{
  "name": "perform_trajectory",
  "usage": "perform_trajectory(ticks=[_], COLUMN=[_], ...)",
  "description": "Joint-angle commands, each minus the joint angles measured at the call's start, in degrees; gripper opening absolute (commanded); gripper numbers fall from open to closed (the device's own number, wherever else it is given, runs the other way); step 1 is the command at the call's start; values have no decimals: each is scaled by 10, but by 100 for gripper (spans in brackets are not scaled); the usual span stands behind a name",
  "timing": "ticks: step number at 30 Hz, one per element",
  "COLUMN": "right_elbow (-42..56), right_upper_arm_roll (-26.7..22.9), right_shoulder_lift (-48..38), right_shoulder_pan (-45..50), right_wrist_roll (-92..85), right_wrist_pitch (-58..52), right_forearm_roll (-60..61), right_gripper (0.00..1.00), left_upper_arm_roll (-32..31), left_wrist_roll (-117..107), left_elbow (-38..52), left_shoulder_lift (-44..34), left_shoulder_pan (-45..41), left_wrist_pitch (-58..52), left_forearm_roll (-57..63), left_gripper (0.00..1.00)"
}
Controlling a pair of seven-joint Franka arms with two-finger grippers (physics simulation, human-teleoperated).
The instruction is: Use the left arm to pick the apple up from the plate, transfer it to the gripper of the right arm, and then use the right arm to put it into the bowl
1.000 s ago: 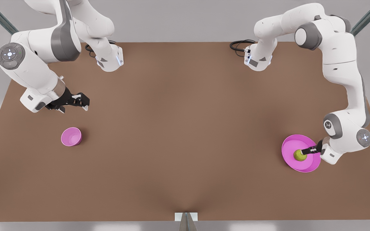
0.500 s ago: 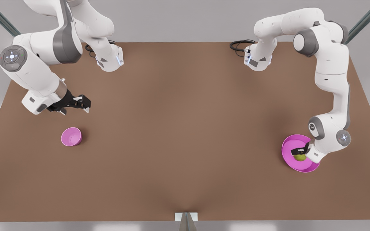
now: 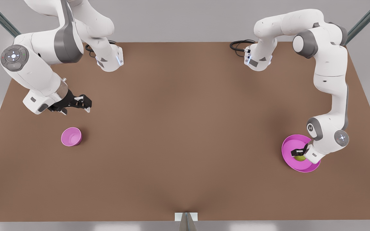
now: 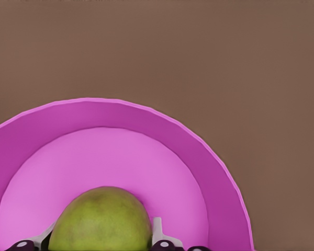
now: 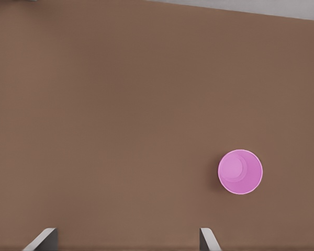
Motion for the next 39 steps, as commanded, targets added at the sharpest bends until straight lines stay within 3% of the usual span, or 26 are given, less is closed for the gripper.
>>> perform_trajectory(ticks=[1,4,10,13,17,20,24,27,29,31,35,37,39], right_elbow=[0,0,0,-1,-1,-1,0,0,0,-1,-1,-5,-14], right_upper_arm_roll=[0,0,-1,-1,-1,-1,-1,1,8,8,8,8,6], right_shoulder_lift=[-1,-1,-1,-1,-1,-1,-1,-1,0,6,34,45,64], right_shoulder_pan=[-1,-1,-6,-5,-5,-5,-5,-1,-6,-4,-3,-7,-19], right_wrist_roll=[3,3,0,1,1,1,1,2,5,10,20,16,13], right_wrist_pitch=[0,0,-1,-1,-2,-2,-1,-2,-2,-2,0,4,20], right_forearm_roll=[2,2,2,2,2,2,2,9,113,188,292,320,429], right_gripper=[100,100,100,100,100,100,100,100,100,100,100,100,100], left_upper_arm_roll=[-1,-1,-1,-3,-53,-166,-177,-176,-176,-176,-176,-178,-208], left_wrist_roll=[18,18,16,14,-4,-180,-209,-213,-206,-82,230,325,499], left_elbow=[1,1,5,6,25,56,107,120,120,116,121,154,199], left_shoulder_lift=[-1,0,-9,-64,-118,-124,-90,-62,-56,-46,-20,-3,39], left_shoulder_pan=[-1,-1,-5,-16,-22,-22,-55,-107,-145,-194,-237,-263,-277], left_wrist_pitch=[3,3,-1,-65,-156,-207,-206,-135,-85,-10,16,16,15], left_forearm_roll=[1,0,1,2,1,-3,-163,-297,-358,-484,-686,-721,-781], left_gripper=[84,76,73,73,71,71,71,71,71,71,71,71,71])
